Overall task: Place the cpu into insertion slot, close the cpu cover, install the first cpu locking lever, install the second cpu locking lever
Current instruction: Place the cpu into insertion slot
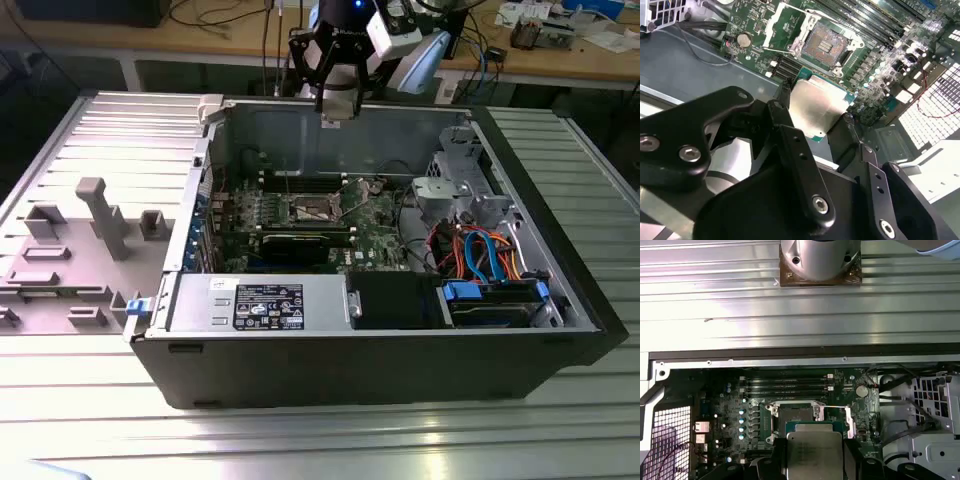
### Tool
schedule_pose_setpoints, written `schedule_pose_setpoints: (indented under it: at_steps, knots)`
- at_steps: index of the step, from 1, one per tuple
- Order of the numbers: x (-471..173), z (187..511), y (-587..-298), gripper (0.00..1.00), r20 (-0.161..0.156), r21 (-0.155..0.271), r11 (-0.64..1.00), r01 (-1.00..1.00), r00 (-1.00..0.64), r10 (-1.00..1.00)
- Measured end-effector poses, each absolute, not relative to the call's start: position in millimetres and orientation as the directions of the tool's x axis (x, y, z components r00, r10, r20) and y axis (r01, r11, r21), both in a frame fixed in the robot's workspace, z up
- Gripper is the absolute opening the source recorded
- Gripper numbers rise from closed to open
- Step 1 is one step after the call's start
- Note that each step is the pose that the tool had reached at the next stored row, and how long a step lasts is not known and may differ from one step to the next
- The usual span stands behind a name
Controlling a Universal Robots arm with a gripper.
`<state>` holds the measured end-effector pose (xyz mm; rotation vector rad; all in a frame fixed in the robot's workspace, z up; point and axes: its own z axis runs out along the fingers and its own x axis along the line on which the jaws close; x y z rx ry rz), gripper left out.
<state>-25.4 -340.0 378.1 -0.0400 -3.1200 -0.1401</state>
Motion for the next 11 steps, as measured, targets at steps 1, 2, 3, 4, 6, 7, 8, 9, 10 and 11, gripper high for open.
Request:
schedule_pose_setpoints:
  at_steps: [1, 2, 3, 4, 6, 7, 8, 9, 10, 11]
  knots:
    - [-25.4, 378.1, -340.1, 0.54, 0.019, 0.089, 0.996, 0.026, -1.0, 0.025]
    - [-25.4, 378.1, -340.0, 0.54, 0.019, 0.089, 0.996, 0.026, -1.0, 0.025]
    - [-25.4, 378.1, -340.0, 0.54, 0.019, 0.089, 0.996, 0.026, -1.0, 0.025]
    - [-25.4, 378.1, -340.0, 0.54, 0.019, 0.089, 0.996, 0.026, -1.0, 0.025]
    - [-25.4, 378.0, -340.2, 0.54, 0.019, 0.089, 0.996, 0.026, -1.0, 0.025]
    - [-25.4, 378.1, -340.5, 0.54, 0.019, 0.089, 0.996, 0.026, -1.0, 0.025]
    - [-25.4, 378.1, -341.1, 0.54, 0.019, 0.089, 0.996, 0.026, -1.0, 0.025]
    - [-25.5, 378.0, -341.6, 0.54, 0.019, 0.089, 0.996, 0.027, -0.999, 0.025]
    - [-25.5, 378.0, -341.7, 0.54, 0.019, 0.089, 0.996, 0.029, -0.999, 0.027]
    - [-25.4, 378.0, -341.7, 0.54, 0.019, 0.089, 0.995, 0.034, -0.999, 0.032]
